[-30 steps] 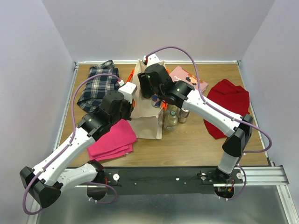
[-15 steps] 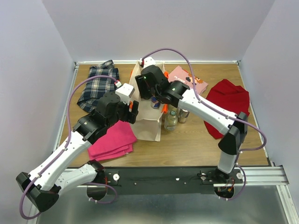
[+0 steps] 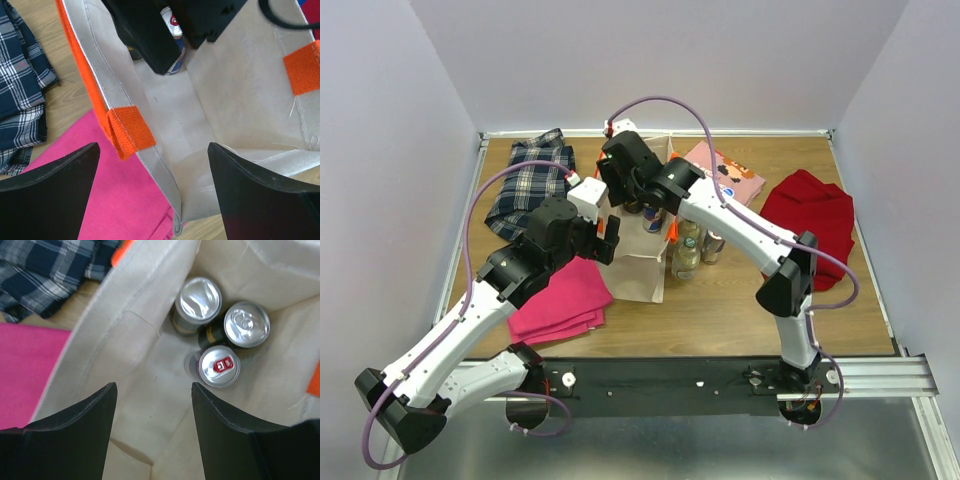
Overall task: Take the beverage out of the canvas bag
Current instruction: Take out the drink from the canvas bag.
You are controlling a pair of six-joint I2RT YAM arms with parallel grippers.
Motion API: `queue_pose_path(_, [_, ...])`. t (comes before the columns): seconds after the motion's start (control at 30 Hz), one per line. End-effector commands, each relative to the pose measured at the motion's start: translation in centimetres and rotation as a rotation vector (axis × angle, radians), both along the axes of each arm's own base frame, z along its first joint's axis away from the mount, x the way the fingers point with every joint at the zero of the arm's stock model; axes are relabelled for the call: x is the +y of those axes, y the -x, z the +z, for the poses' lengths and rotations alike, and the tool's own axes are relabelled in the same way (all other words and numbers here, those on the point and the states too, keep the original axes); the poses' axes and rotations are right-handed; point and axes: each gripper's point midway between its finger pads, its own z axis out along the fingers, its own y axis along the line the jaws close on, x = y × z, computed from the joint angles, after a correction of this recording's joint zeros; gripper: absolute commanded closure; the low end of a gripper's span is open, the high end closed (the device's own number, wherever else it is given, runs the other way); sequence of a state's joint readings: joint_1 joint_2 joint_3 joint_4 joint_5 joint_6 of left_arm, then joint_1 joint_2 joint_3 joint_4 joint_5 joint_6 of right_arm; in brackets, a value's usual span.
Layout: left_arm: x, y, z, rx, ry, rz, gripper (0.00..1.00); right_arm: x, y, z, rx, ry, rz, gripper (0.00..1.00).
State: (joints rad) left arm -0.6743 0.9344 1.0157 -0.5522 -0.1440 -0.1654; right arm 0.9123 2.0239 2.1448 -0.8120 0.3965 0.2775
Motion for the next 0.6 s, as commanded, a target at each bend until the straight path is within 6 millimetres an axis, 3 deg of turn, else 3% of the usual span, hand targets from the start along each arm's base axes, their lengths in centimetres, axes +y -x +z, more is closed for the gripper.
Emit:
queue_pose_path(0.0, [-0.6, 0.2, 0.5, -0.017, 0.029, -0.030, 0.01, -1.7, 0.8, -3.6, 0.135, 0.064, -0.043, 0.30])
queue_pose_path(0.17, [-1.0, 0.5, 0.2, -0.010, 0.032, -0.063, 0.01, -3.4, 0.3, -4.8, 0.176, 0.033, -0.082, 0.30])
queue_pose_path(0.23, [-1.1, 0.6, 0.2, -0.011, 0.030, -0.073, 0.01, -4.0, -0.2, -4.4, 0.170, -0.001, -0.091, 0.30])
queue_pose_path(0.37, [-1.1, 0.5, 0.1, -0.014, 0.028, -0.078, 0.01, -5.1, -0.6, -5.9, 0.196, 0.005, -0.105, 0.29])
queue_pose_path(0.57, [-1.3, 0.3, 0.0, -0.012, 0.025, -0.078, 0.01, -5.6, -2.0, -6.4, 0.149, 0.031, -0.096, 0.23])
